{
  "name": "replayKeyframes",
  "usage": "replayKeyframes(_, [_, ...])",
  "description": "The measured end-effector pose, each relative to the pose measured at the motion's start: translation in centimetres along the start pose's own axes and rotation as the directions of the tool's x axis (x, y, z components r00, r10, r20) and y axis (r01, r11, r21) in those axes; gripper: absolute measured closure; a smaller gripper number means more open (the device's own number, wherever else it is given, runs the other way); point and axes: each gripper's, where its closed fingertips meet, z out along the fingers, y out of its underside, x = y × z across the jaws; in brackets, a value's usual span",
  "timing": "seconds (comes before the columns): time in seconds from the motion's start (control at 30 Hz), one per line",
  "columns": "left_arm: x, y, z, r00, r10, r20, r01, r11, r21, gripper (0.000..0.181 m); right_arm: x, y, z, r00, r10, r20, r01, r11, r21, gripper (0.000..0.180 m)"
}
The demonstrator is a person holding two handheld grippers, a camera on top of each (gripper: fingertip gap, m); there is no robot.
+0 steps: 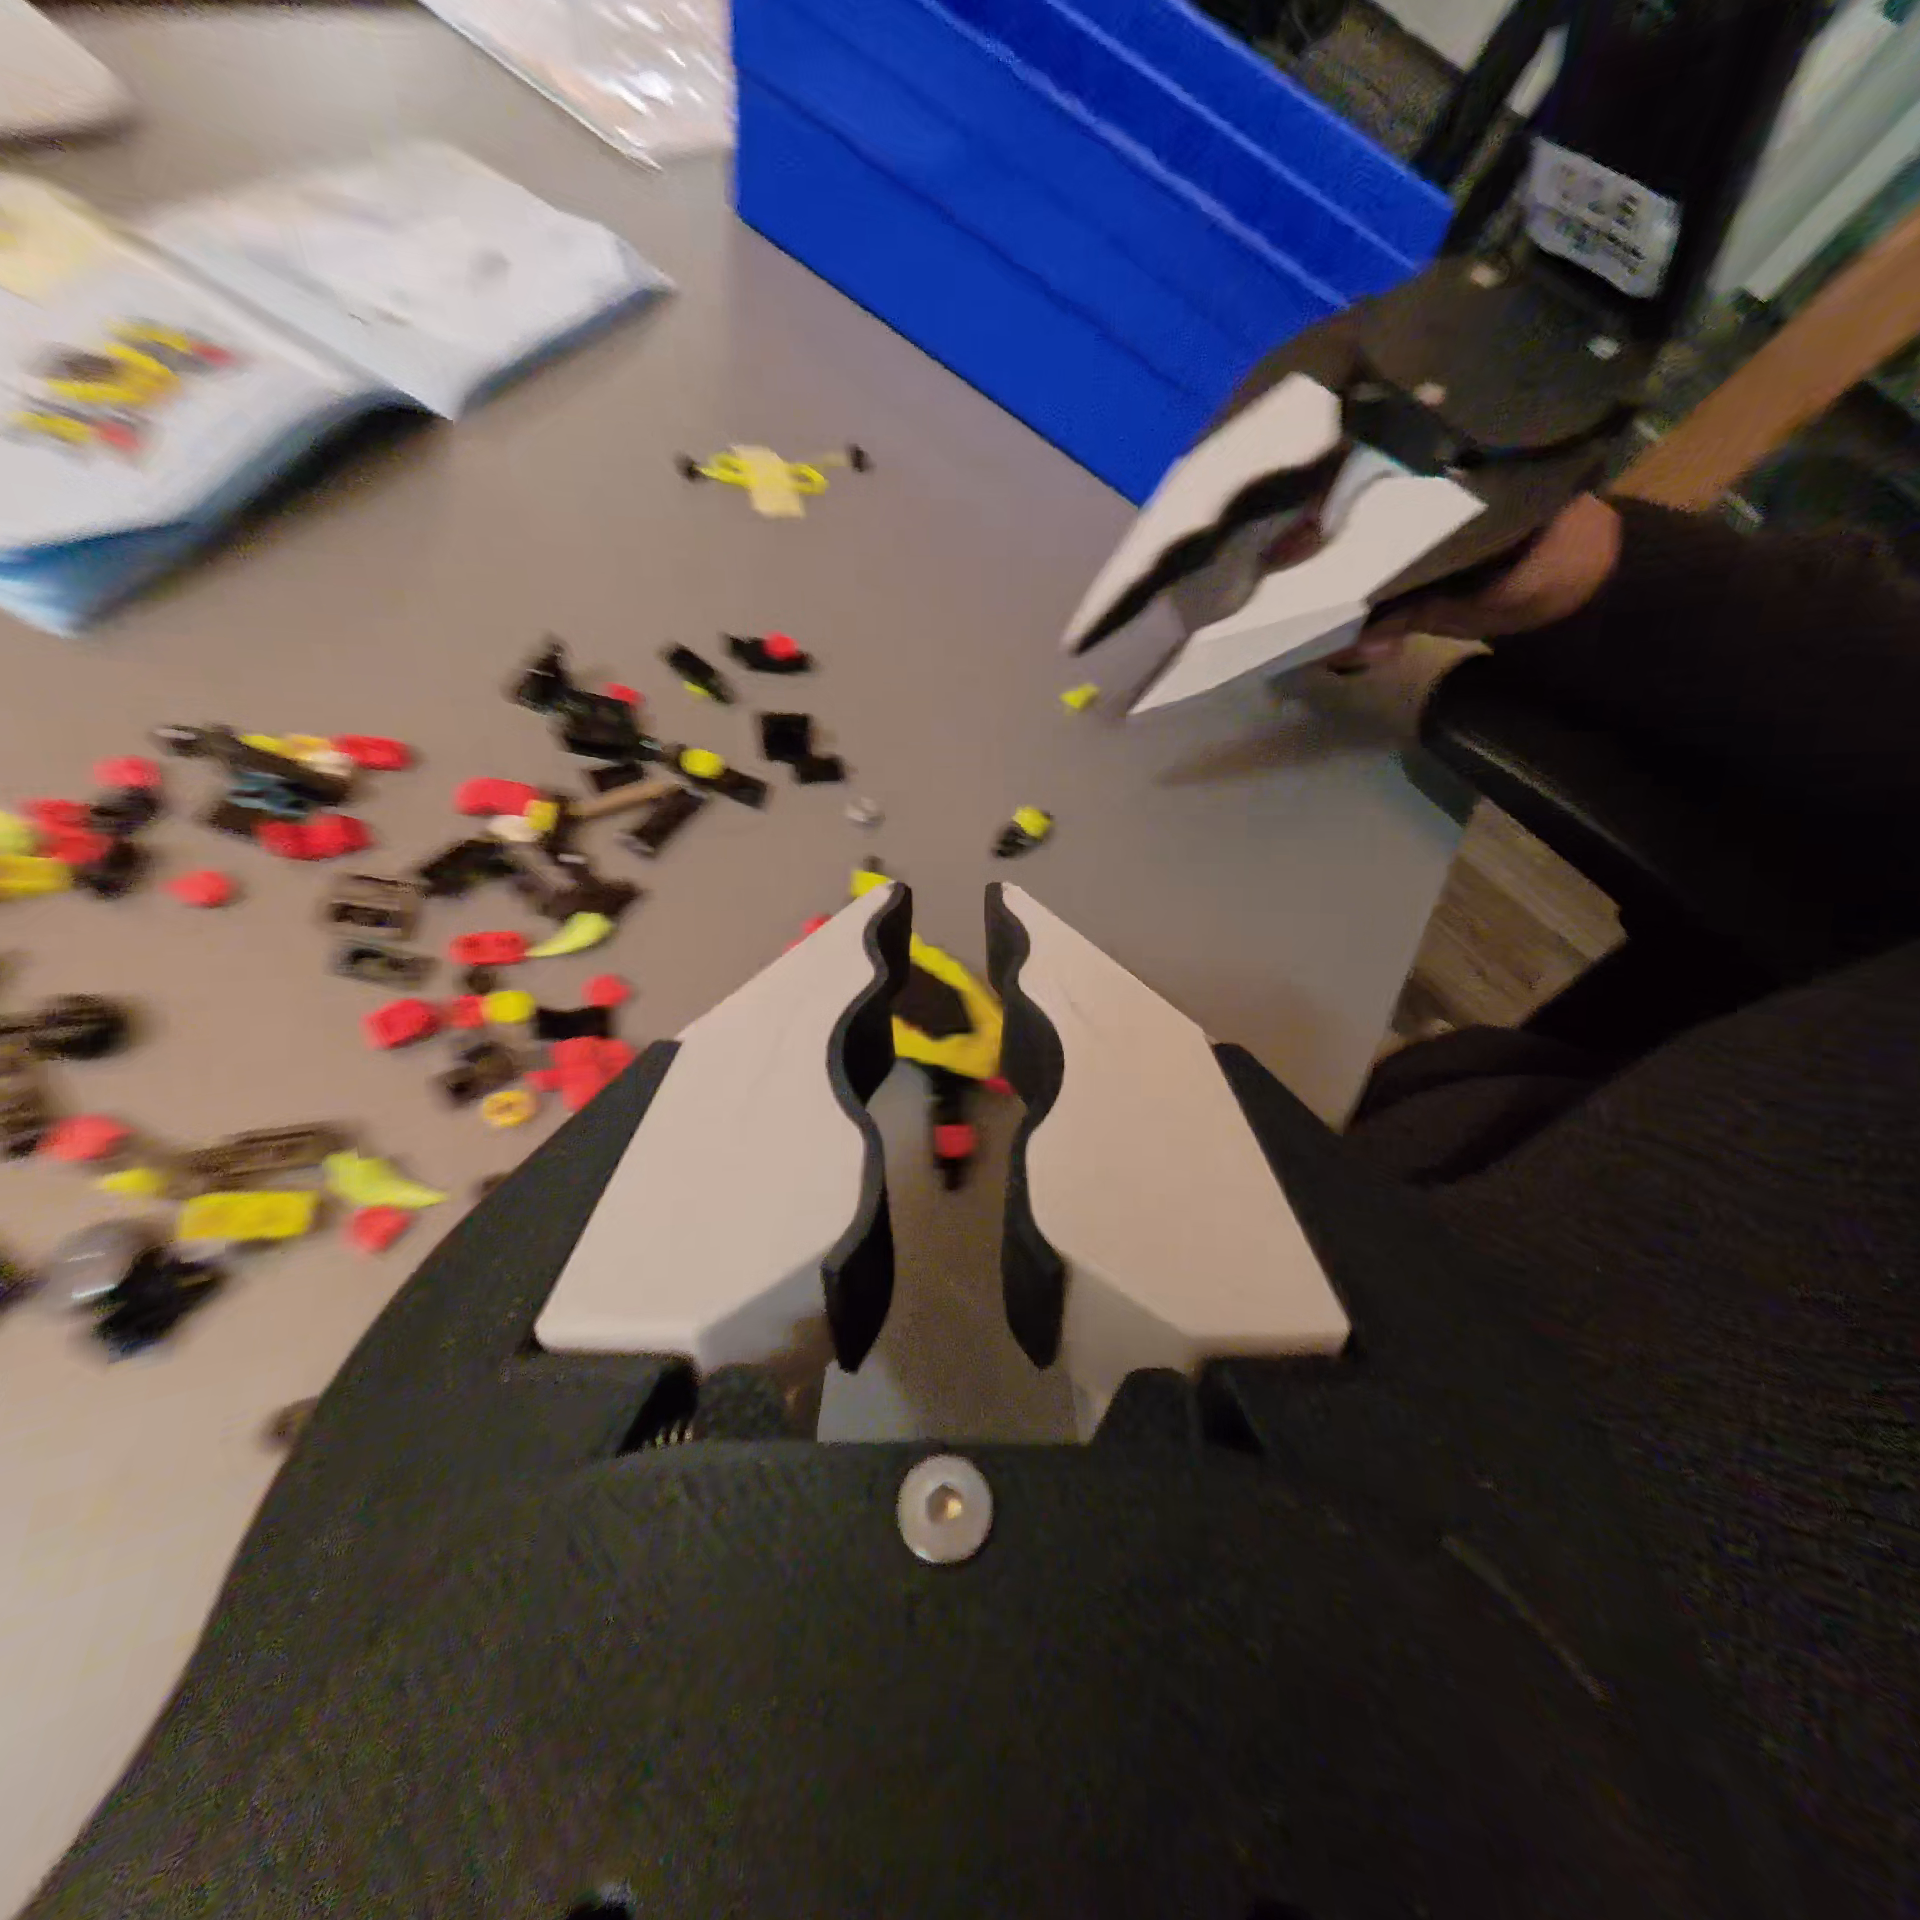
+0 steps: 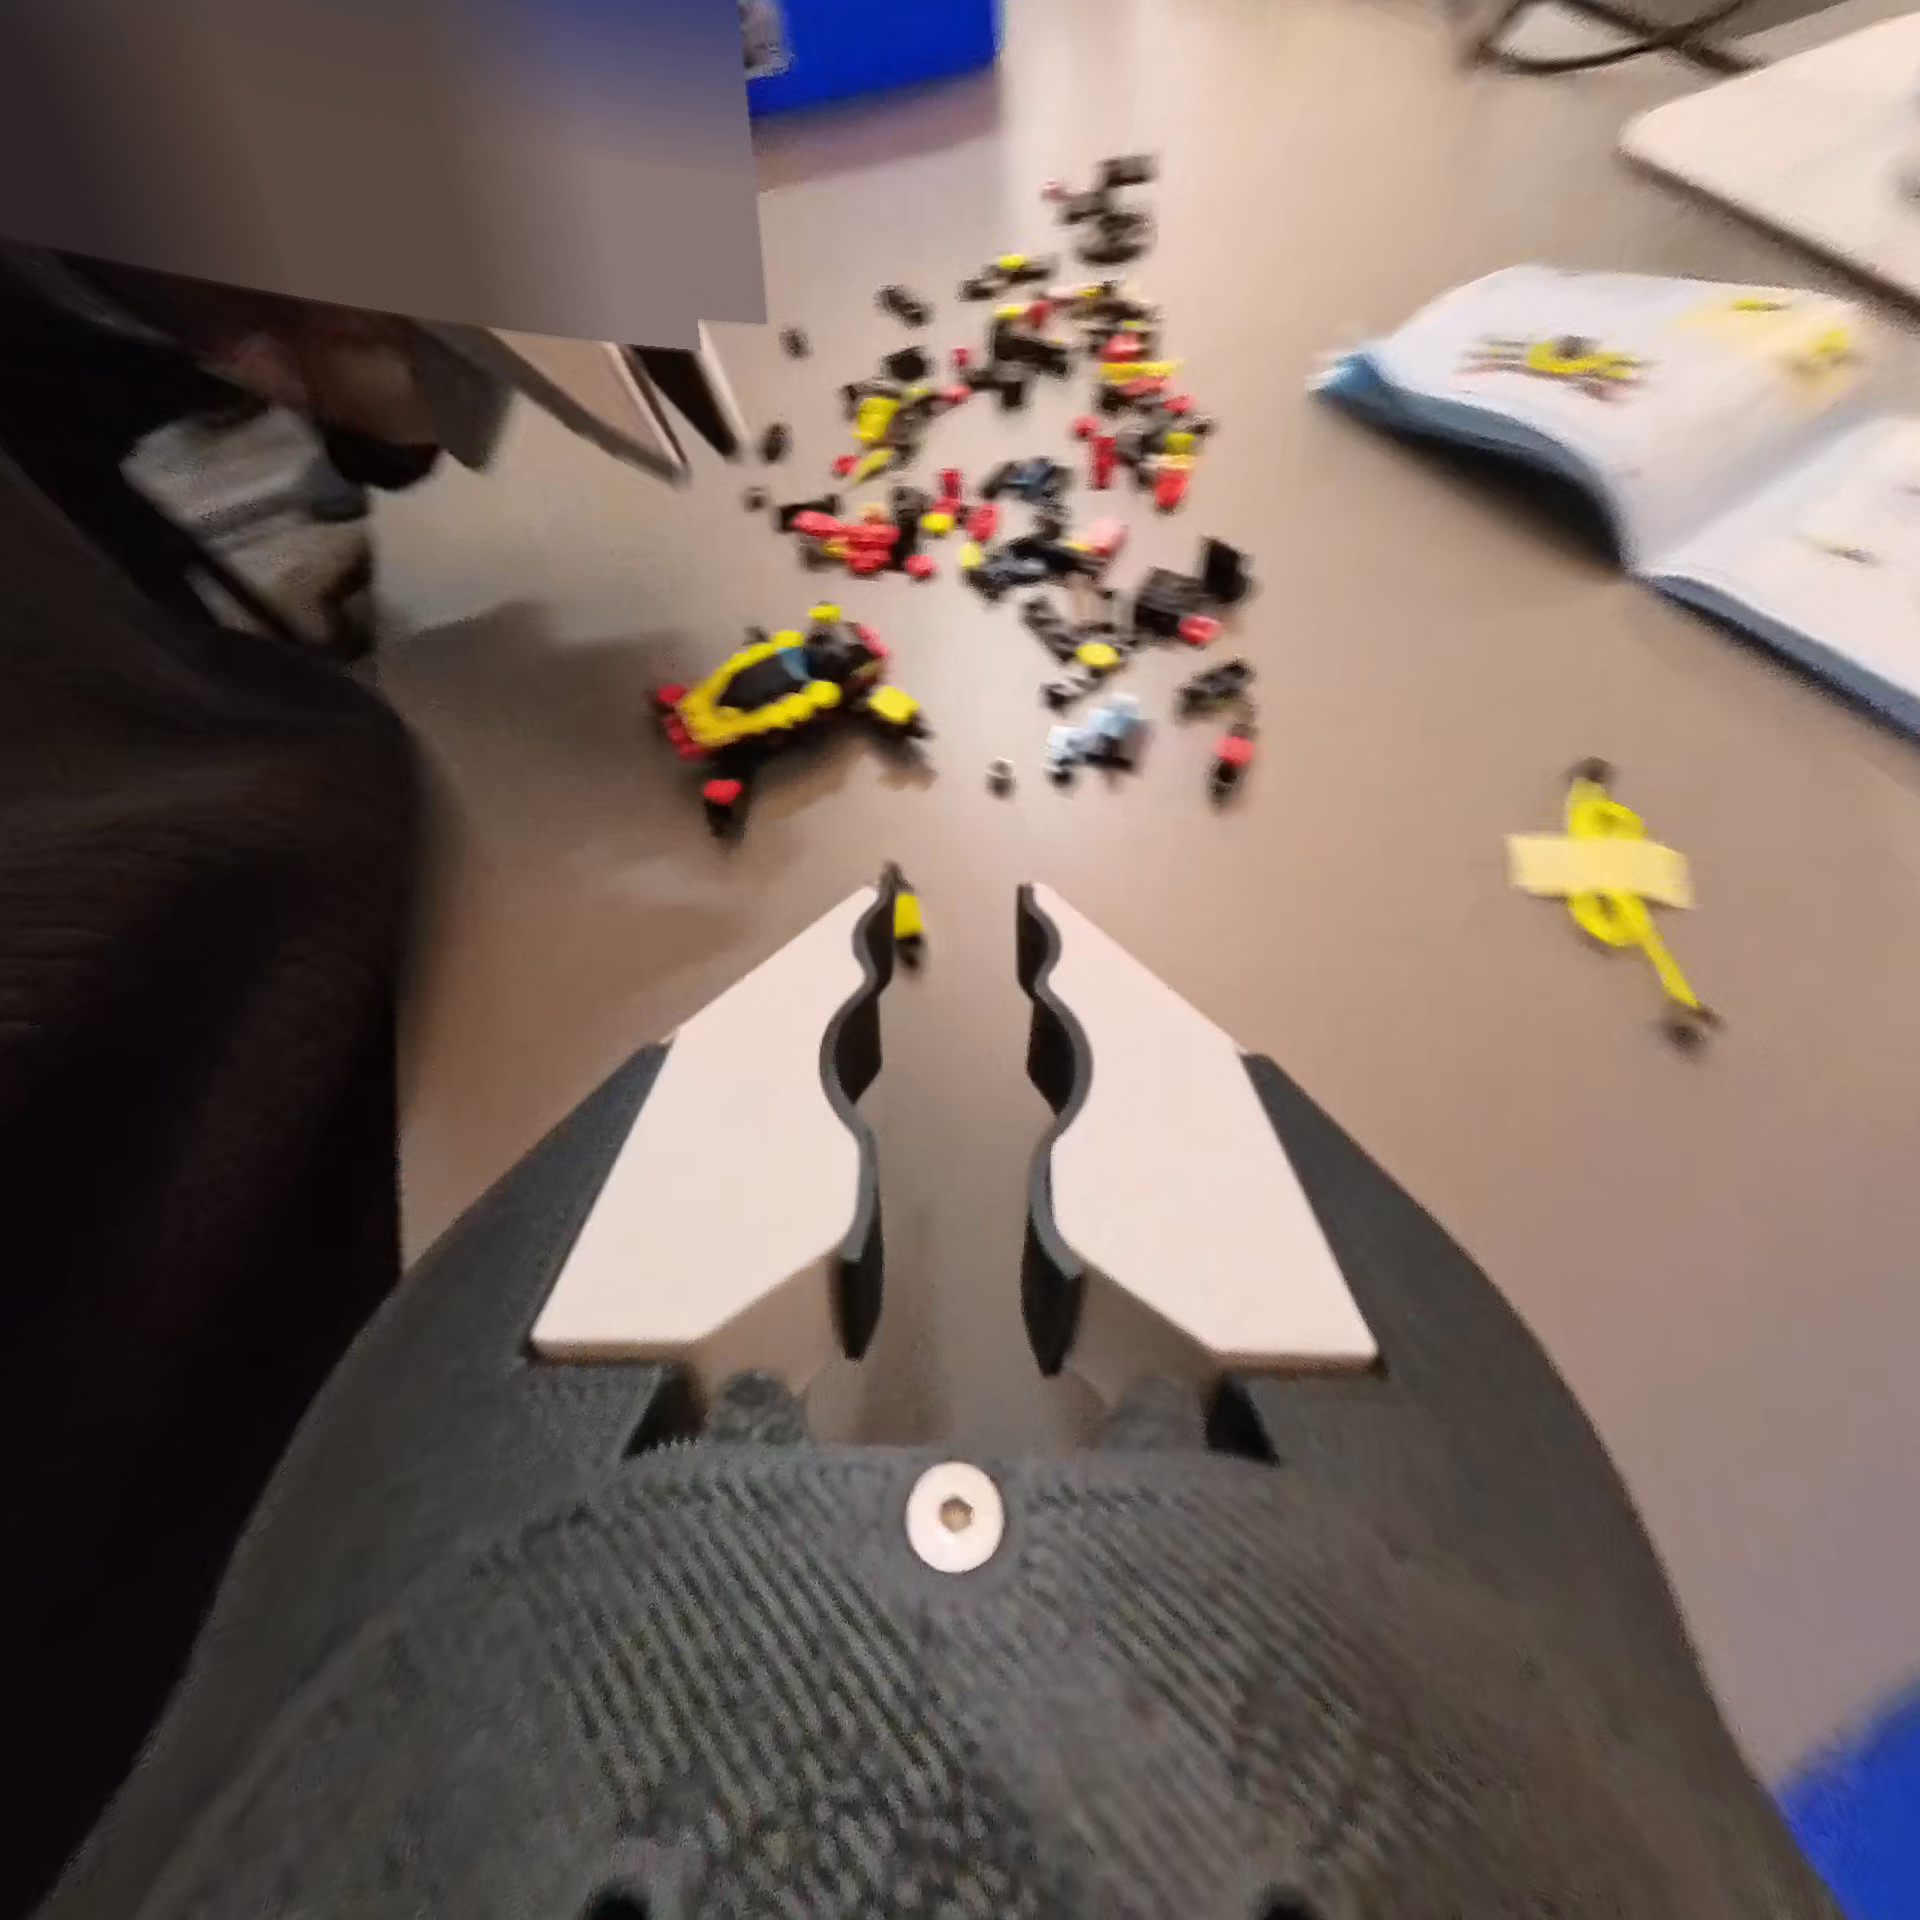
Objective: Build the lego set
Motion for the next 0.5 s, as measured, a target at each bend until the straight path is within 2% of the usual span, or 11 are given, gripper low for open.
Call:
replayKeyframes(0.07, [-2.5, -0.8, -1.4, 0.997, -0.001, 0.072, -0.001, 0.999, 0.033, 0.172, 2.4, 1.4, -1.8, 0.99, 0.022, -0.138, -0.028, 0.999, -0.041, 0.16])
replayKeyframes(0.13, [-4.7, -0.7, -2.2, 0.993, -0.015, 0.121, 0.01, 0.999, 0.04, 0.171, 3.6, 3.9, -2.8, 0.979, 0.033, -0.202, -0.063, 0.988, -0.141, 0.158])
replayKeyframes(0.2, [-6.1, -0.2, -2.3, 0.99, -0.038, 0.138, 0.034, 0.999, 0.031, 0.171, 3.7, 5.2, -2.9, 0.977, 0.056, -0.205, -0.094, 0.979, -0.181, 0.158])
replayKeyframes(0.37, [-6.4, 1.4, -1.2, 0.992, -0.027, 0.12, 0.03, 0.999, -0.02, 0.168, 3.3, 5.5, -1.7, 0.988, 0.078, -0.134, -0.104, 0.975, -0.197, 0.16])
replayKeyframes(0.5, [-6.2, 1.8, -0.8, 0.994, -0.039, 0.105, 0.042, 0.999, -0.028, 0.168, 3.4, 5.6, -1.0, 0.99, 0.034, -0.136, -0.063, 0.975, -0.212, 0.177])
